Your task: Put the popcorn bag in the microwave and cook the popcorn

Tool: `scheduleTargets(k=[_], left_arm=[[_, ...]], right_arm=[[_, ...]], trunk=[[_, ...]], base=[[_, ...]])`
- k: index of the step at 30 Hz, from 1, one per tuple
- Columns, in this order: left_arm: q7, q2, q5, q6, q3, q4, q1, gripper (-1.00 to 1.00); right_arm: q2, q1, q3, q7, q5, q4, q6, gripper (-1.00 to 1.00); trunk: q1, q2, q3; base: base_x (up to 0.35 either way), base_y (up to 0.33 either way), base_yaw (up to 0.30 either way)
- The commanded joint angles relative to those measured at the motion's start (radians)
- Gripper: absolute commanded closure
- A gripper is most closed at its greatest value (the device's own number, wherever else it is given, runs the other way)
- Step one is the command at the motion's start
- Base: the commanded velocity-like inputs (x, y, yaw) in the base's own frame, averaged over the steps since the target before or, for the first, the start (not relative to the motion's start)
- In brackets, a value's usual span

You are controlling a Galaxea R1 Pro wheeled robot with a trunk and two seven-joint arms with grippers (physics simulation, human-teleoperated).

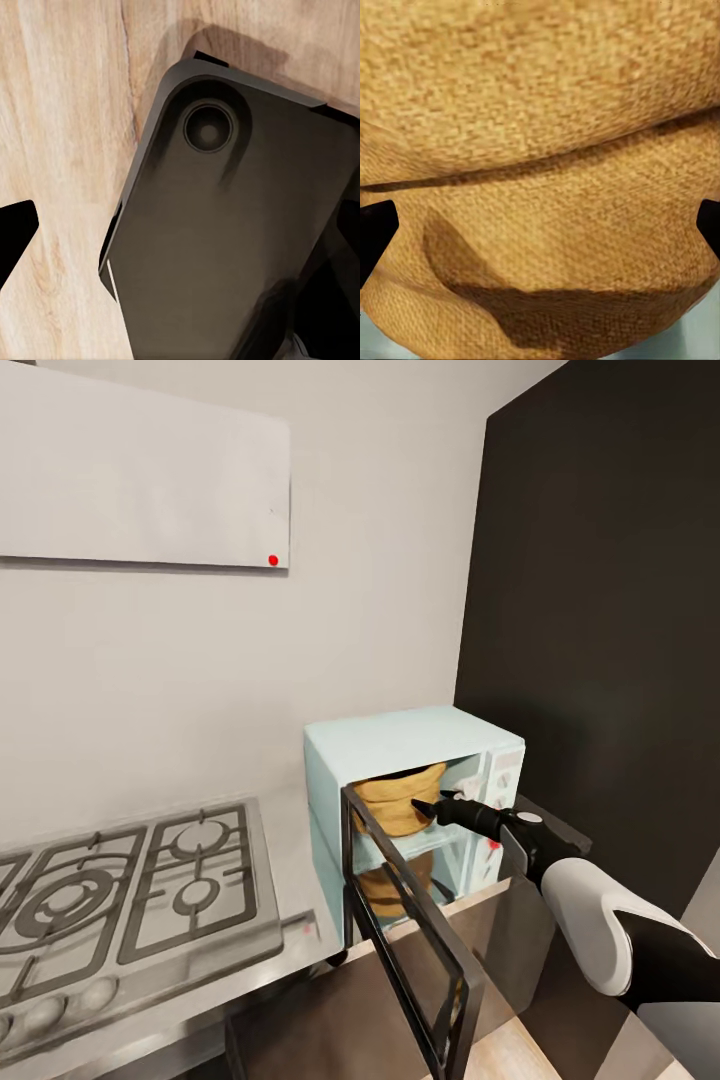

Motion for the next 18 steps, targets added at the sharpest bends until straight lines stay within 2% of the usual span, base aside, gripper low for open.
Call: scheduleTargets(k=[1,7,18], left_arm=[[0.001,0.000,-0.001,-0.002,0.007,-0.001,0.000,-1.00],[0.001,0.000,-0.001,-0.002,0.007,-0.001,-0.001,-1.00],[0.001,0.000,-0.001,-0.002,0.007,-0.001,0.000,-1.00]], right_arm=[[0.001,-0.001,-0.007,0.004,0.010,0.005,-0.005,-1.00],[0.021,-0.001,-0.007,0.005,0.009,0.020,-0.003,-1.00],[0.023,-0.001,-0.007,0.007,0.007,0.022,0.000,-1.00]], trunk=[[0.000,-0.001,-0.001],[0.000,-0.001,-0.001],[0.000,-0.001,-0.001]], base=[[0.000,0.000,0.000],[0.000,0.000,0.000],[0.041,0.000,0.000]])
